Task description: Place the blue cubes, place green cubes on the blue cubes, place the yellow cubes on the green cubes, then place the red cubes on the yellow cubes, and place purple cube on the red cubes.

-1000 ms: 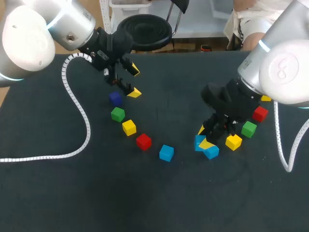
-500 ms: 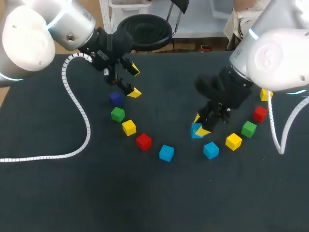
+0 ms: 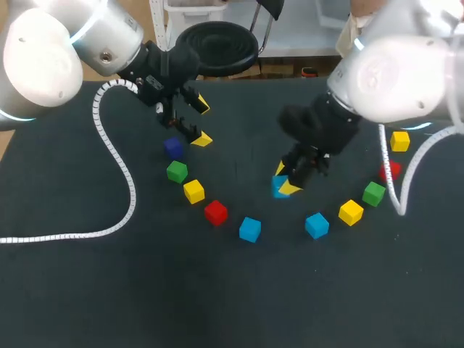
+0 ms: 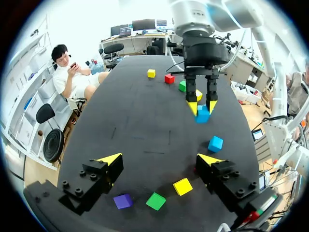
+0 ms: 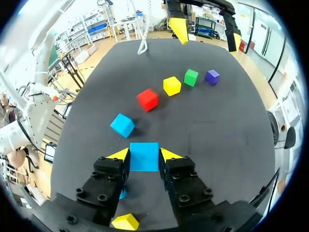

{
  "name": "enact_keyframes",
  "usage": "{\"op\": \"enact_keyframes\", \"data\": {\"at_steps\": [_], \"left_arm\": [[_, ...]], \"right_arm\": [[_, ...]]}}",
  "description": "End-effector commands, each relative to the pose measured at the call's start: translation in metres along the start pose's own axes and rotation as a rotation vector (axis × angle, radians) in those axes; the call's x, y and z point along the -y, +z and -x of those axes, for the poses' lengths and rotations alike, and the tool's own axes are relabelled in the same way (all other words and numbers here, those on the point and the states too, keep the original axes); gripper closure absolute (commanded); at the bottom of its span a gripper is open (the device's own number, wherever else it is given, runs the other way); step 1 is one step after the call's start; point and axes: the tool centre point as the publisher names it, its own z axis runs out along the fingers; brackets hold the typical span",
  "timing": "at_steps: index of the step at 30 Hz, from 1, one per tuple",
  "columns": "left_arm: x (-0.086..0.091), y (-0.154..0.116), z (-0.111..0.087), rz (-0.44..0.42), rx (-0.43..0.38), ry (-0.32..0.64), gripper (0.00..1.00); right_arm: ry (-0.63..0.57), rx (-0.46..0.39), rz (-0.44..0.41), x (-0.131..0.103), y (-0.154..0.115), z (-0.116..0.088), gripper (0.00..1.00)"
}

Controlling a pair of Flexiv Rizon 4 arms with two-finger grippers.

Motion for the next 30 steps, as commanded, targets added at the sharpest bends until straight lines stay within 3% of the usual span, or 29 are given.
{"op": "enact_keyframes", "data": {"at_steps": [1, 13, 30], "left_arm": [[-0.002, 0.0, 0.001, -0.003, -0.004, -0.001, 0.0], [-0.002, 0.0, 0.001, -0.003, -0.004, -0.001, 0.0], [-0.002, 0.0, 0.001, -0.003, -0.004, -0.001, 0.0]], "right_arm": [[0.02, -0.028, 0.029, 0.013, 0.009, 0.012, 1.0], [0.075, -0.024, -0.03, 0.016, 0.02, 0.011, 1.0], [0.082, -0.031, -0.038, 0.025, 0.025, -0.001, 1.0]]}}
